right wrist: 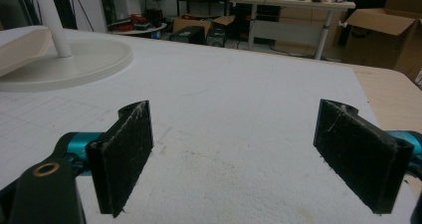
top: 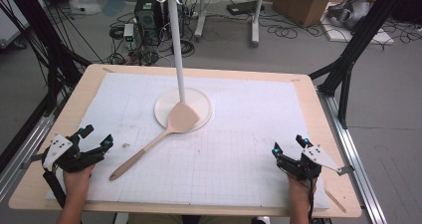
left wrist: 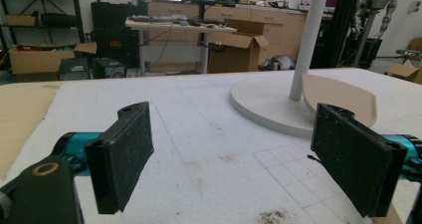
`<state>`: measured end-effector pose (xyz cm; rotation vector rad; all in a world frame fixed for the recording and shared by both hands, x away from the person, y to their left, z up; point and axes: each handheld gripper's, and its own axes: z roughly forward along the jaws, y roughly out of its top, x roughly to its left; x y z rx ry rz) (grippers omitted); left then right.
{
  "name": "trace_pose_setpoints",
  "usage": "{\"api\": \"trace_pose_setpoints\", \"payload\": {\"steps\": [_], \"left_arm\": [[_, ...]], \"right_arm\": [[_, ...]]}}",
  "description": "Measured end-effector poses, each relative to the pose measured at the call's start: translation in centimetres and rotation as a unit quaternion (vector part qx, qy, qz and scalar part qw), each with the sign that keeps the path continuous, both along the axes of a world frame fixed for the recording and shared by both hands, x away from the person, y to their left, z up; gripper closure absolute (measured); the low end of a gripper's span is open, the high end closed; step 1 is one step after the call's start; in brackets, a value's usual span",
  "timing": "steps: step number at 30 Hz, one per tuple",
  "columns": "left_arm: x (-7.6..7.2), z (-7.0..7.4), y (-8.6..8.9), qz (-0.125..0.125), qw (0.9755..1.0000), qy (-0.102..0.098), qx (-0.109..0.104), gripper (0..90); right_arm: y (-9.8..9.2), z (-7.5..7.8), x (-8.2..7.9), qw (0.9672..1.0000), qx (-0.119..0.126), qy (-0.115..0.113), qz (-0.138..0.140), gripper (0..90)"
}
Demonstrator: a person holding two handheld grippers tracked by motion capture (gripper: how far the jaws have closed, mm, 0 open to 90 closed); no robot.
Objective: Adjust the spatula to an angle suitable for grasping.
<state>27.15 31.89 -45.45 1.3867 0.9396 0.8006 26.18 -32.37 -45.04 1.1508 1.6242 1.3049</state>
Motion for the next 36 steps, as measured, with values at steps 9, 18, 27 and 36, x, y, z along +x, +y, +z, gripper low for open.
{"api": "trace_pose_setpoints", "payload": {"steps": [9,18,27,36], "left_arm": [[0.1,0.0,0.0,0.003,1.0000,0.004,0.000,17.0],[0.2,0.3,0.1,-0.002,0.9996,0.025,-0.011,15.8],[0.2,2.9,-1.5,-0.052,0.9983,0.026,-0.006,17.4],[1.1,4.4,-4.3,-0.137,0.9870,0.069,0.046,31.7]], "right_arm": [[0.0,0.0,0.0,1.0000,0.004,0.001,-0.001,14.7],[0.1,0.0,0.0,1.0000,-0.001,0.000,0.001,14.7],[0.1,0.0,0.0,1.0000,-0.001,0.002,-0.001,14.7],[0.1,0.0,0.0,1.0000,-0.003,0.001,-0.001,14.7]]}}
